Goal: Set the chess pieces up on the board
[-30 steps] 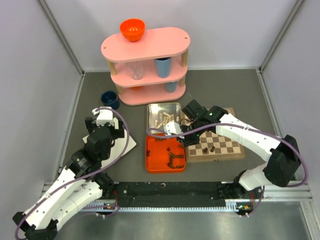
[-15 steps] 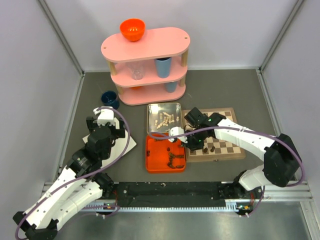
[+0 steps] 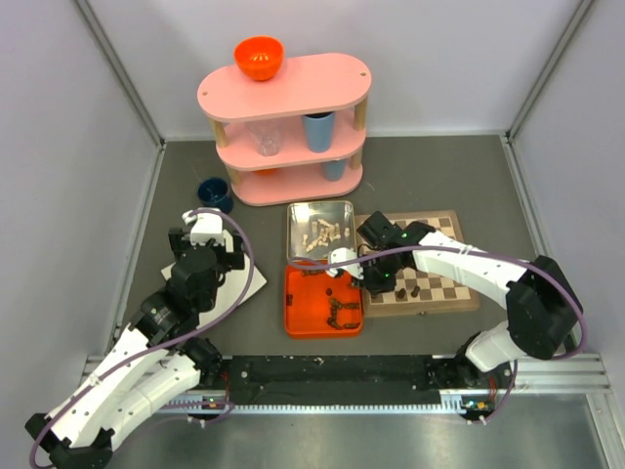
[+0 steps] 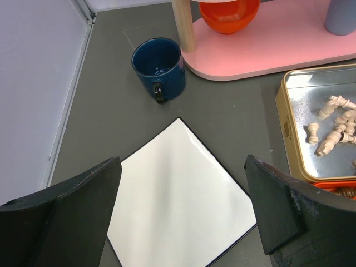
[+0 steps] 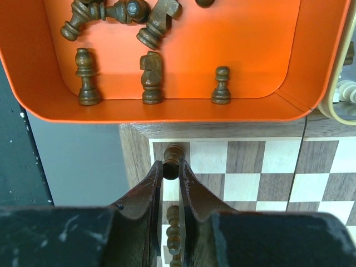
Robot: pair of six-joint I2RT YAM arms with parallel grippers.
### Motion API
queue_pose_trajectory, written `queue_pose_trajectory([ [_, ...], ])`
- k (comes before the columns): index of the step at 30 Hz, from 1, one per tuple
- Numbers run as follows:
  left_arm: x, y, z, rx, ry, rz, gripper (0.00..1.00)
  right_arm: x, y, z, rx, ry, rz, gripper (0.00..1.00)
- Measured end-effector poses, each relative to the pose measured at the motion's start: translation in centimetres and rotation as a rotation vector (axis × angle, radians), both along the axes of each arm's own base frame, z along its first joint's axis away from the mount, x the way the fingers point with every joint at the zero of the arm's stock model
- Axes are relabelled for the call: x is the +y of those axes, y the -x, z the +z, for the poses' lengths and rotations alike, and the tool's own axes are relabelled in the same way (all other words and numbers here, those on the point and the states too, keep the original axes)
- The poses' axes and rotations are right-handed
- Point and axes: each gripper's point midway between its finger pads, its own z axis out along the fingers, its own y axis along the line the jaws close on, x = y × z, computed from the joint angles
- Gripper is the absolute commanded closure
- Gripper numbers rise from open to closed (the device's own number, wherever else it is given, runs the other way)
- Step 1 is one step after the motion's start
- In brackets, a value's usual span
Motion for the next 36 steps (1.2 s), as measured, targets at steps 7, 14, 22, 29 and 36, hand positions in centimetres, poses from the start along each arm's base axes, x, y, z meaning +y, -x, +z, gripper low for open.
queue_pose_trajectory([
  [7, -0.1, 0.0, 0.0, 0.001, 0.000, -0.003, 0.03, -0.3, 0.7, -0.5, 0.026, 0.008, 0.004, 0.88],
  [14, -0.1, 0.0, 0.0, 0.001, 0.001, -0.004, 0.03, -0.3, 0.7, -0.5, 0.029, 0.005, 0.004, 0.85],
  [22, -0.1, 0.0, 0.0, 0.000, 0.001, -0.004, 0.03, -0.3, 0.8, -0.5, 0.030, 0.007, 0.000, 0.64],
  [29, -0.2, 0.0, 0.0, 0.000, 0.003, -0.008, 0.03, -0.6, 0.6, -0.5, 0.046, 0.002, -0.026, 0.51],
  [36, -1.4, 0.1, -0.1, 0.008, 0.033, -0.073, 0.02, -1.1, -1.1, 2.8, 0.064, -0.109, -0.124, 0.49],
])
